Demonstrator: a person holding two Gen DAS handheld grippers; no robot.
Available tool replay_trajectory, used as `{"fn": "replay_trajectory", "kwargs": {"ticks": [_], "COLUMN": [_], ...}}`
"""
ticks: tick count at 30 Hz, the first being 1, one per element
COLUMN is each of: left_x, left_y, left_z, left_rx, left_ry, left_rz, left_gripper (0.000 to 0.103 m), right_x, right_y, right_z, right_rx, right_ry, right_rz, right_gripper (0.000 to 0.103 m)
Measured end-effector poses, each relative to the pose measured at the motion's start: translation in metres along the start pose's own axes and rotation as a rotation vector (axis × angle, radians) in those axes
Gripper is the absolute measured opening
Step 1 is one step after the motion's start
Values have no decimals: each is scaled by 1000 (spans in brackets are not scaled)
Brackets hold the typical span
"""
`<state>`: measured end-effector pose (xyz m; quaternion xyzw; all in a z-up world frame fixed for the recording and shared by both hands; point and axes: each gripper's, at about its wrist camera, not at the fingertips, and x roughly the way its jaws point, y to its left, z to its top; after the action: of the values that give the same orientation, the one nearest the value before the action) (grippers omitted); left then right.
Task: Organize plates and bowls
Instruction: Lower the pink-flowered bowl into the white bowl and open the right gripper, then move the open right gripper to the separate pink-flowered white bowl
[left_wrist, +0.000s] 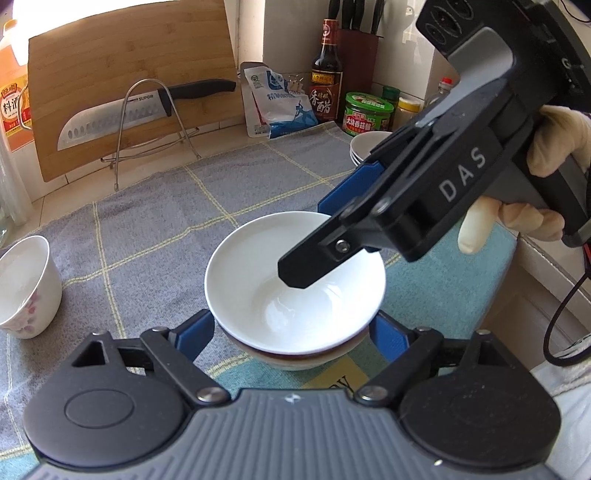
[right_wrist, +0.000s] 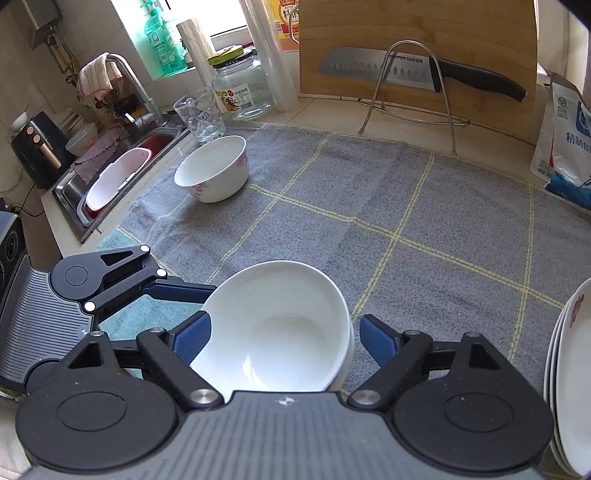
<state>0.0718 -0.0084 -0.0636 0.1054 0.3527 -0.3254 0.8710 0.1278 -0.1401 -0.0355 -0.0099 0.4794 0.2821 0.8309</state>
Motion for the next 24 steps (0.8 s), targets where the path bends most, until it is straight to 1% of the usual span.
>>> {"fn": "replay_trajectory", "kwargs": {"ticks": [9,16,20,24], "left_x": [-10,-10,-12,-17], "left_y": [0,-1,-2,2], "left_z": [-1,-1,1,-1], "left_rx": [22,32,30,23], "left_ry": [-15,-7,-9,-10], "left_rz": [-22,-21,-14,-2], "left_gripper": [93,94,94,94], "right_x": [-17,-13,-13,-21], "right_y": [-26,-39,-44,-39], "right_z": [-14,-28,-30,-17], "right_rx": [39,44,54,39], "right_ry": [-17,4,0,-41], "right_rz": [-92,-149,-135,-112], "right_gripper": [93,94,94,96]}}
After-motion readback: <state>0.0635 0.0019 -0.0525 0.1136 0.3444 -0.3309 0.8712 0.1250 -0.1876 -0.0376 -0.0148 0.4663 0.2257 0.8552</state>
